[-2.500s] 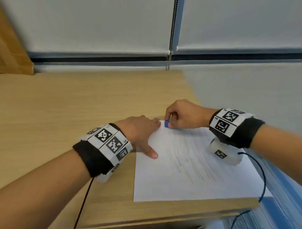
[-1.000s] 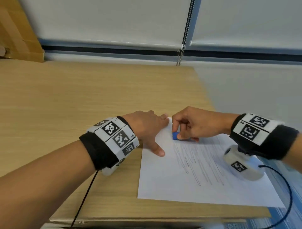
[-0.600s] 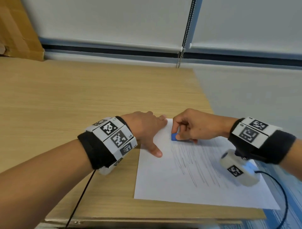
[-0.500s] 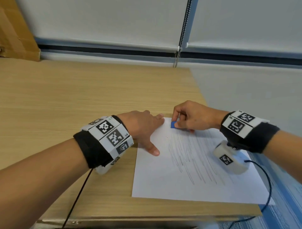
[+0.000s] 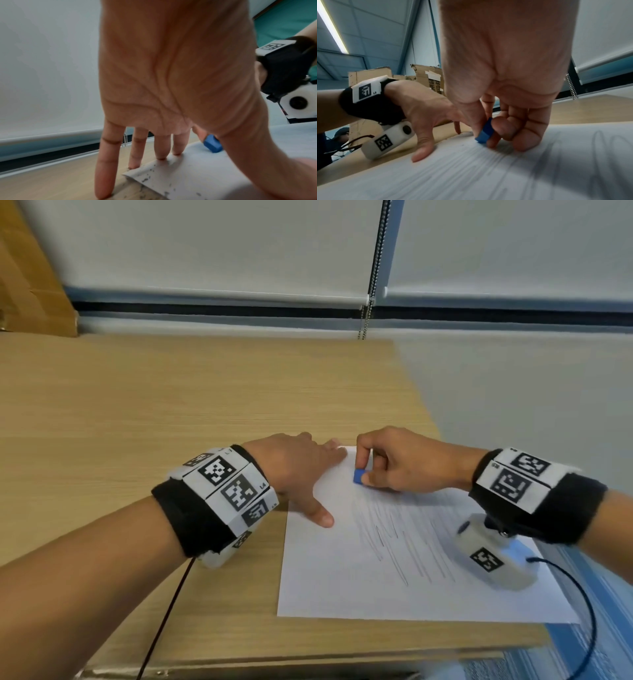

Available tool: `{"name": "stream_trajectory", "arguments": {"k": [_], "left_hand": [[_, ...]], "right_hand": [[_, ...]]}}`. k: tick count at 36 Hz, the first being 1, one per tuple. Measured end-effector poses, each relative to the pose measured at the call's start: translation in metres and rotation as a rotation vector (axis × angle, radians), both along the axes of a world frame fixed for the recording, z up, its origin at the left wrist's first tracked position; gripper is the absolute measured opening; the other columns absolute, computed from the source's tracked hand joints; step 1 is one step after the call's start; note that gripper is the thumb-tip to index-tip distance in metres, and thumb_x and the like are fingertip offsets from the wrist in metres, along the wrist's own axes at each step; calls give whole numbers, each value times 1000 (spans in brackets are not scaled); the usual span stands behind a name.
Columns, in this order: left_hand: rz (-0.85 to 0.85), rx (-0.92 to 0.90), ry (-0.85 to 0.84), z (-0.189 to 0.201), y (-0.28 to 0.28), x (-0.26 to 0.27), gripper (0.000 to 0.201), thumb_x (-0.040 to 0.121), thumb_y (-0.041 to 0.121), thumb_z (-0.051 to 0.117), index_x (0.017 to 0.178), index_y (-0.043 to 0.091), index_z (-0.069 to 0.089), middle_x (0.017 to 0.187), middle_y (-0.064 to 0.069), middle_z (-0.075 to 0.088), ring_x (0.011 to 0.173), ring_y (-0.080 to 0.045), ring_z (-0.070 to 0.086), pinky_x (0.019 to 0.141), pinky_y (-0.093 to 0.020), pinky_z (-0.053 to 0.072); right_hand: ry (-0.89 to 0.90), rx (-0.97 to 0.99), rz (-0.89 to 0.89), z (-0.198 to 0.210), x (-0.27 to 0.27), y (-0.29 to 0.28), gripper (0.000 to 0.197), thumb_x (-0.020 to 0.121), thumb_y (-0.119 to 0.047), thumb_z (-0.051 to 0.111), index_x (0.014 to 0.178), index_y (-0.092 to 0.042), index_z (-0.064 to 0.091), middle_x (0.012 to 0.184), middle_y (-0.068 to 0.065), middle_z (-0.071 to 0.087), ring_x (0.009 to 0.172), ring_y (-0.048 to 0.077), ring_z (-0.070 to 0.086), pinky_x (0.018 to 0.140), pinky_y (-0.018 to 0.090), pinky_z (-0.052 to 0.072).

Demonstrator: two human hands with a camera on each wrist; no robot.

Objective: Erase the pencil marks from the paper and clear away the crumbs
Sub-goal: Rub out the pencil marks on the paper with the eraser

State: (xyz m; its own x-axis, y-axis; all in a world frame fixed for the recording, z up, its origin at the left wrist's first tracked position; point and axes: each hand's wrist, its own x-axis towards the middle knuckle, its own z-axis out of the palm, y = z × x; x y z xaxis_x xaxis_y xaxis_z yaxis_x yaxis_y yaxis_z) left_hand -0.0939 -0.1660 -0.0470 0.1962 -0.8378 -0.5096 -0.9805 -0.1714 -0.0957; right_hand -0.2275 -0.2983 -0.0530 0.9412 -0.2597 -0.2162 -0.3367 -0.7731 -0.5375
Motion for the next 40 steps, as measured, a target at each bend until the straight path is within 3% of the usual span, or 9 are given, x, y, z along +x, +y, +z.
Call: {"name": "stream_trajectory", "arguments": {"k": [5, 7, 10, 14, 19, 25, 34, 38, 40], "left_hand": [[-38, 62, -48, 0, -4, -4, 111, 77, 69, 61, 152, 37, -14, 162, 8, -14, 145, -26, 17, 100, -43, 38], [-36, 81, -69, 2, -4, -6, 111, 78, 69, 60, 151, 36, -16, 162, 8, -16, 146, -27, 15, 102, -45, 38], [-35, 91, -76, 4, -5, -7, 112, 77, 70, 60, 151, 36, -16, 161, 8, -18, 146, -28, 16, 101, -45, 38], [-41, 83, -89, 3, -5, -7, 111, 76, 71, 60, 152, 37, -14, 161, 8, -16, 145, -27, 21, 97, -43, 40], [-27, 97, -110, 4, -4, -9, 111, 77, 73, 58, 150, 37, -18, 160, 11, -18, 146, -25, 17, 100, -44, 41], [-35, 84, -124, 3, -5, -9, 110, 76, 73, 59, 152, 38, -11, 162, 9, -14, 142, -27, 26, 93, -43, 43], [-20, 83, -110, 5, -5, -10, 111, 77, 71, 60, 152, 37, -15, 162, 8, -11, 141, -26, 28, 95, -42, 43], [8, 90, -134, 5, -6, -13, 110, 77, 70, 61, 154, 33, -8, 163, 2, 6, 135, -26, 36, 92, -39, 44], [2, 86, -124, 4, -6, -12, 108, 77, 70, 60, 154, 33, -6, 163, 4, 1, 135, -26, 36, 86, -37, 42]], "right_hand": [[-14, -93, -29, 6, 6, -10, 7, 86, -19, 65, 91, -16, 62, 67, -2, 62, 57, 6, 55, 61, 27, 46], [-23, -89, -55, 6, 7, -12, 8, 86, -19, 64, 91, -14, 62, 67, 3, 65, 56, 8, 58, 62, 31, 51], [-31, -19, -7, 2, 2, -9, 7, 85, -20, 67, 90, -15, 63, 64, -3, 61, 51, -1, 53, 58, 26, 47], [43, 19, 98, 4, -3, -1, 5, 85, -18, 68, 89, -18, 65, 64, -3, 60, 54, 5, 54, 56, 20, 47], [-32, -82, -32, 7, 7, -10, 6, 85, -20, 67, 90, -17, 63, 67, -6, 60, 50, -5, 54, 60, 24, 43], [91, 65, 110, 7, -7, 8, 5, 86, -21, 67, 88, -17, 63, 67, 13, 67, 49, 8, 55, 57, 26, 49], [66, 45, 33, 6, 3, 8, 4, 86, -17, 66, 88, -16, 63, 73, 13, 70, 50, 12, 59, 59, 31, 52], [122, 46, 126, 7, 4, 18, 2, 86, -19, 68, 88, -19, 67, 73, 11, 70, 51, 9, 58, 57, 23, 52], [65, -29, 78, 7, 11, 14, 2, 85, -19, 68, 86, -20, 67, 69, 8, 69, 53, 8, 59, 57, 20, 47]]}}
